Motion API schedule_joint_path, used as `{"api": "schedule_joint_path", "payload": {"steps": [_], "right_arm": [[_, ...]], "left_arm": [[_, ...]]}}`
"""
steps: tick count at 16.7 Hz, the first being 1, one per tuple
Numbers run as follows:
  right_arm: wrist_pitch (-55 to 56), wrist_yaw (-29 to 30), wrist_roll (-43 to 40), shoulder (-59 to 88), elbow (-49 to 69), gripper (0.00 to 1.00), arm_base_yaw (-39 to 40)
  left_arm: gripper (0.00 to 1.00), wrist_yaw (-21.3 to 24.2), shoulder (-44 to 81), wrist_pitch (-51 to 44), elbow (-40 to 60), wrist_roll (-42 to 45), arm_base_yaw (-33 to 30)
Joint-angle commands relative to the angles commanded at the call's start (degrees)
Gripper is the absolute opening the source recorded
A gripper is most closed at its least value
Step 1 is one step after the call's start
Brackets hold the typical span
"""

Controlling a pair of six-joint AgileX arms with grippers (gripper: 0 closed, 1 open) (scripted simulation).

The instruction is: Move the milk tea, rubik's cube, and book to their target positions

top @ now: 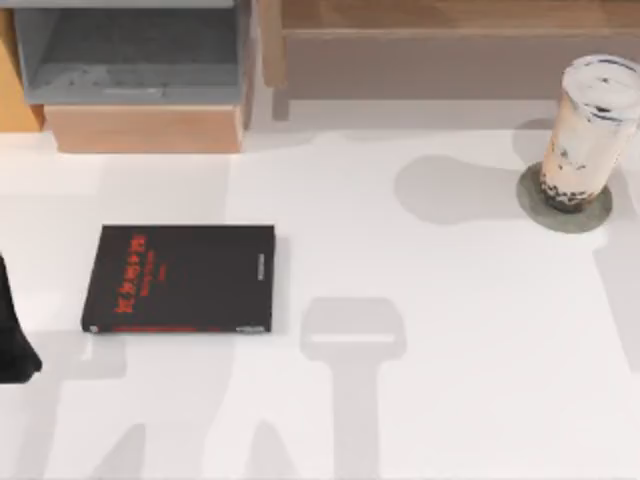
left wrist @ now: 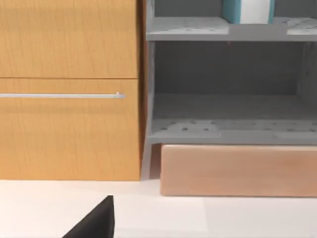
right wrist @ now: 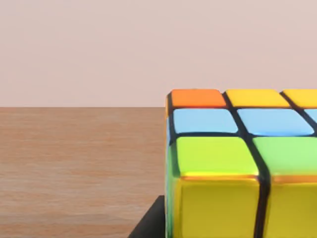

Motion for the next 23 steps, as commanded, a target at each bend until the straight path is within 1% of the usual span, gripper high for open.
{"api": "schedule_joint_path", "payload": {"steps": [9,10,19,23], "right_arm": [[0.0,0.0,0.0,0.0,0.0,0.98,0.0],[0.0,0.0,0.0,0.0,0.0,1.0,0.0],[0.07,-0.03,-0.01,-0.21,-0.23,1.0,-0.03],[1.17,0.01,0.03,-4.38,-5.82,1.0,0.09]], "left_arm": [[1.0,0.0,0.0,0.0,0.0,0.0,0.0],[1.0,0.0,0.0,0.0,0.0,0.0,0.0],[1.0,0.0,0.0,0.0,0.0,0.0,0.0],[1.0,0.0,0.0,0.0,0.0,0.0,0.0]]}}
